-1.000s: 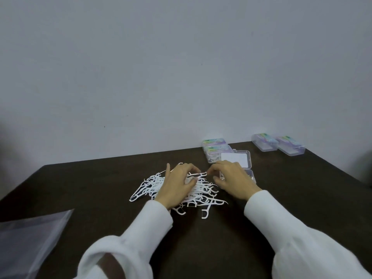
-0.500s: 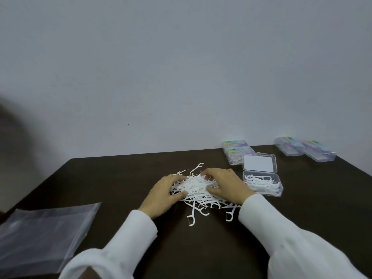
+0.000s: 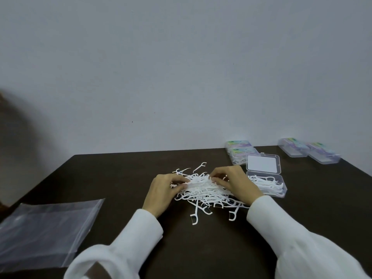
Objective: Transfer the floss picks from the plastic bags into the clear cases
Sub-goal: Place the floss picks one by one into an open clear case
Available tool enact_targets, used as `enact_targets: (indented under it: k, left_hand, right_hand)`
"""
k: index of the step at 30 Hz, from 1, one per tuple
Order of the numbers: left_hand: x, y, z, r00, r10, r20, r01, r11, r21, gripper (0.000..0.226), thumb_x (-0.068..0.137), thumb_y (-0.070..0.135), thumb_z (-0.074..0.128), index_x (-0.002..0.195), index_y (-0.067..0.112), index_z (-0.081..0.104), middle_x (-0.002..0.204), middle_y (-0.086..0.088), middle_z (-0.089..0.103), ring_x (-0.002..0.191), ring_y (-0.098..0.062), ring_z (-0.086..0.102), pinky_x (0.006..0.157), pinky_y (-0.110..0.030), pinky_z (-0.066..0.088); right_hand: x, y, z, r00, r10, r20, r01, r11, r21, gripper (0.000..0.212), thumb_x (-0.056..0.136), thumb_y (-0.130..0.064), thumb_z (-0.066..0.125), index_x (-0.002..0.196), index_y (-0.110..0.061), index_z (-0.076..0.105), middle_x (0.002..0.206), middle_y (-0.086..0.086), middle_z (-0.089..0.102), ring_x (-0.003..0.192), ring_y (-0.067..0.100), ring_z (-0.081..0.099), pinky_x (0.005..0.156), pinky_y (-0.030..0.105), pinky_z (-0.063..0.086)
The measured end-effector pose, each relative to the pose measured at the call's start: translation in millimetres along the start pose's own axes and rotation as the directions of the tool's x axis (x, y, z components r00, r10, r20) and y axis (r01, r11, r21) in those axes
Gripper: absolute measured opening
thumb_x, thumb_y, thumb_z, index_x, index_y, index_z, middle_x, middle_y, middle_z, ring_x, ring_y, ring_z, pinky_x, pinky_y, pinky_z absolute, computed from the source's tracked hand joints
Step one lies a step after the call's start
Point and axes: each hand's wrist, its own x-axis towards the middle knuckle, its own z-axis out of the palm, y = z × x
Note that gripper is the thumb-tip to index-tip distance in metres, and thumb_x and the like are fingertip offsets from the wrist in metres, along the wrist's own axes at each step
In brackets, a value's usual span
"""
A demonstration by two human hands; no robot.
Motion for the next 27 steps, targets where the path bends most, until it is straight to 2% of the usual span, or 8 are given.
enact_targets:
  k: [3, 6, 12, 16, 18, 21, 25, 27]
  left_hand:
    - [0.5, 2.7, -1.2, 0.999, -0.016, -0.031, 0.015, 0.999, -0.032, 0.014, 0.079, 0.02, 0.075, 0.092, 0.025, 0.077, 0.082, 0.019, 0.068, 0.083, 0.007, 0.061, 0.076, -0.007, 0.045]
    - [2.4, 4.6, -2.9, 0.996, -0.051, -0.076, 0.044, 0.995, -0.093, 0.013, 0.078, 0.016, 0.076, 0.089, 0.022, 0.077, 0.077, 0.021, 0.067, 0.081, 0.008, 0.062, 0.072, -0.004, 0.043]
    - [6.4, 9.1, -11.9, 0.988, -0.094, -0.121, 0.069, 0.978, -0.197, 0.011, 0.075, 0.014, 0.078, 0.085, 0.019, 0.077, 0.076, 0.017, 0.07, 0.074, 0.005, 0.064, 0.067, -0.006, 0.045]
    - [8.0, 10.6, -16.7, 0.981, -0.132, -0.145, 0.084, 0.951, -0.297, 0.014, 0.073, 0.015, 0.08, 0.083, 0.023, 0.077, 0.072, 0.009, 0.073, 0.074, -0.003, 0.067, 0.07, -0.013, 0.051]
    - [9.0, 7.7, -19.0, 0.973, -0.19, -0.13, 0.128, 0.916, -0.38, 0.015, 0.072, 0.013, 0.08, 0.084, 0.022, 0.077, 0.075, 0.005, 0.074, 0.076, -0.007, 0.068, 0.073, -0.016, 0.053]
    - [10.1, 2.8, -23.1, 0.959, -0.263, -0.102, 0.175, 0.837, -0.518, 0.016, 0.071, 0.009, 0.079, 0.086, 0.015, 0.076, 0.079, -0.003, 0.074, 0.077, -0.015, 0.069, 0.074, -0.023, 0.054]
    - [8.8, 4.5, -25.5, 0.948, -0.313, -0.06, 0.198, 0.726, -0.658, 0.017, 0.075, 0.0, 0.074, 0.091, 0.004, 0.073, 0.073, -0.001, 0.073, 0.067, -0.006, 0.066, 0.067, -0.016, 0.052]
    - [8.3, 5.6, -25.7, 0.939, -0.342, -0.04, 0.216, 0.677, -0.704, 0.015, 0.077, 0.001, 0.072, 0.092, 0.004, 0.072, 0.071, 0.0, 0.072, 0.066, -0.005, 0.066, 0.067, -0.014, 0.052]
  right_hand:
    - [-1.1, 2.2, -1.2, 0.999, 0.039, -0.031, -0.037, 0.998, 0.059, 0.01, 0.087, -0.015, 0.064, 0.094, -0.014, 0.071, 0.078, -0.005, 0.064, 0.072, 0.008, 0.06, 0.074, 0.021, 0.049]
    - [-2.3, 4.9, -0.9, 0.999, 0.044, -0.023, -0.043, 0.998, 0.041, 0.012, 0.086, -0.016, 0.064, 0.097, -0.016, 0.07, 0.081, -0.009, 0.063, 0.073, 0.002, 0.057, 0.076, 0.021, 0.048]
    - [-4.3, 3.9, -1.1, 0.999, 0.016, 0.051, -0.01, 0.993, -0.114, 0.024, 0.087, -0.02, 0.057, 0.108, -0.027, 0.064, 0.112, -0.009, 0.06, 0.103, 0.008, 0.053, 0.092, 0.029, 0.042]
    - [-0.1, -4.9, 0.1, 0.996, 0.013, 0.084, 0.008, 0.972, -0.237, 0.029, 0.087, -0.034, 0.056, 0.115, -0.027, 0.059, 0.116, -0.011, 0.059, 0.109, 0.008, 0.05, 0.097, 0.031, 0.037]
    - [3.1, -7.2, 2.8, 0.991, 0.003, 0.132, 0.039, 0.948, -0.315, 0.032, 0.086, -0.04, 0.057, 0.115, -0.028, 0.058, 0.114, -0.011, 0.059, 0.109, 0.008, 0.049, 0.096, 0.032, 0.033]
    - [6.4, -9.4, 5.5, 0.988, -0.027, 0.154, 0.084, 0.923, -0.375, 0.027, 0.088, -0.038, 0.057, 0.113, -0.028, 0.06, 0.108, -0.011, 0.059, 0.105, 0.008, 0.049, 0.093, 0.031, 0.028]
    - [7.5, -12.2, 7.4, 0.993, -0.063, 0.1, 0.096, 0.922, -0.376, 0.017, 0.089, -0.036, 0.058, 0.102, -0.028, 0.064, 0.101, -0.011, 0.06, 0.1, 0.007, 0.051, 0.093, 0.031, 0.028]
    - [7.5, -13.0, 7.9, 0.994, -0.064, 0.086, 0.092, 0.928, -0.362, 0.016, 0.089, -0.036, 0.058, 0.1, -0.027, 0.065, 0.1, -0.01, 0.062, 0.099, 0.008, 0.053, 0.091, 0.031, 0.029]
